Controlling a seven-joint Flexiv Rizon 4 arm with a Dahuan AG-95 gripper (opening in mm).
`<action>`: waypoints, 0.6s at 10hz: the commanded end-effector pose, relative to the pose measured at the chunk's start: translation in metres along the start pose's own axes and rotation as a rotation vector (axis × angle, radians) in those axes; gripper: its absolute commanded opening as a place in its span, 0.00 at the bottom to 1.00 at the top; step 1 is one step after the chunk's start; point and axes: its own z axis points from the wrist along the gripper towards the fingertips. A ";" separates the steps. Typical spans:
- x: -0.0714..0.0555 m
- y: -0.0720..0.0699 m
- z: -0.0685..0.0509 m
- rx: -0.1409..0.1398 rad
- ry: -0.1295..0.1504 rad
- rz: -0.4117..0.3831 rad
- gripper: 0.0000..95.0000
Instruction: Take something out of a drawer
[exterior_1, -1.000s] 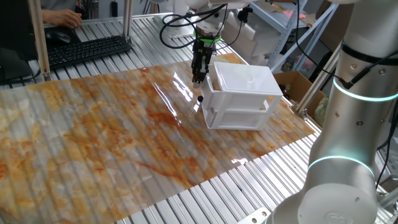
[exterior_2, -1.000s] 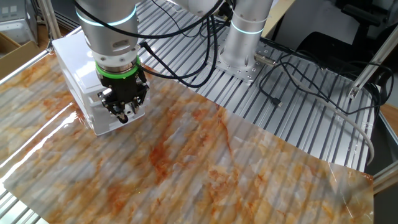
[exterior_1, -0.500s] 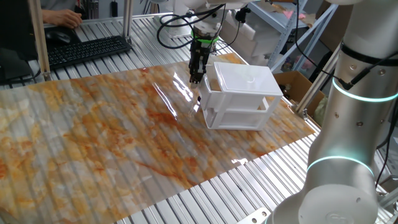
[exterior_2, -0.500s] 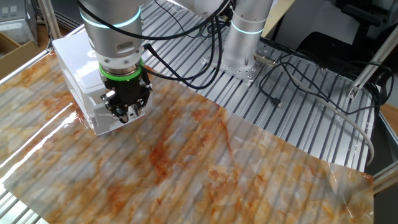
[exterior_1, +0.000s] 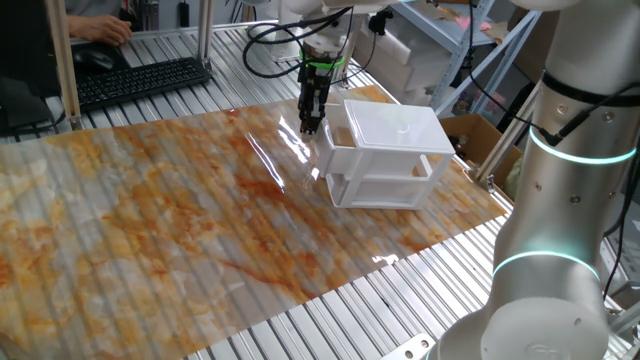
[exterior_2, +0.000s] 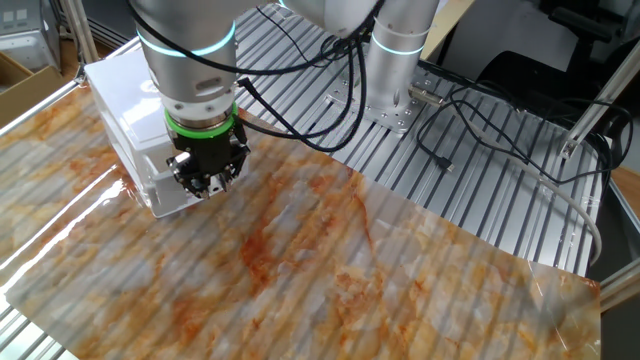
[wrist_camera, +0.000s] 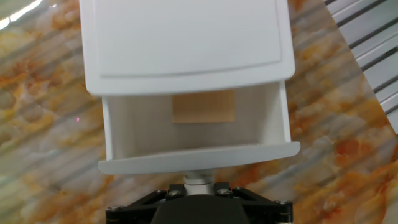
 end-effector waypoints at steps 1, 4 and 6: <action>0.005 0.000 0.000 0.004 -0.005 -0.008 0.00; 0.011 -0.001 -0.001 0.007 -0.003 -0.023 0.00; 0.016 -0.003 -0.001 0.009 -0.006 -0.023 0.00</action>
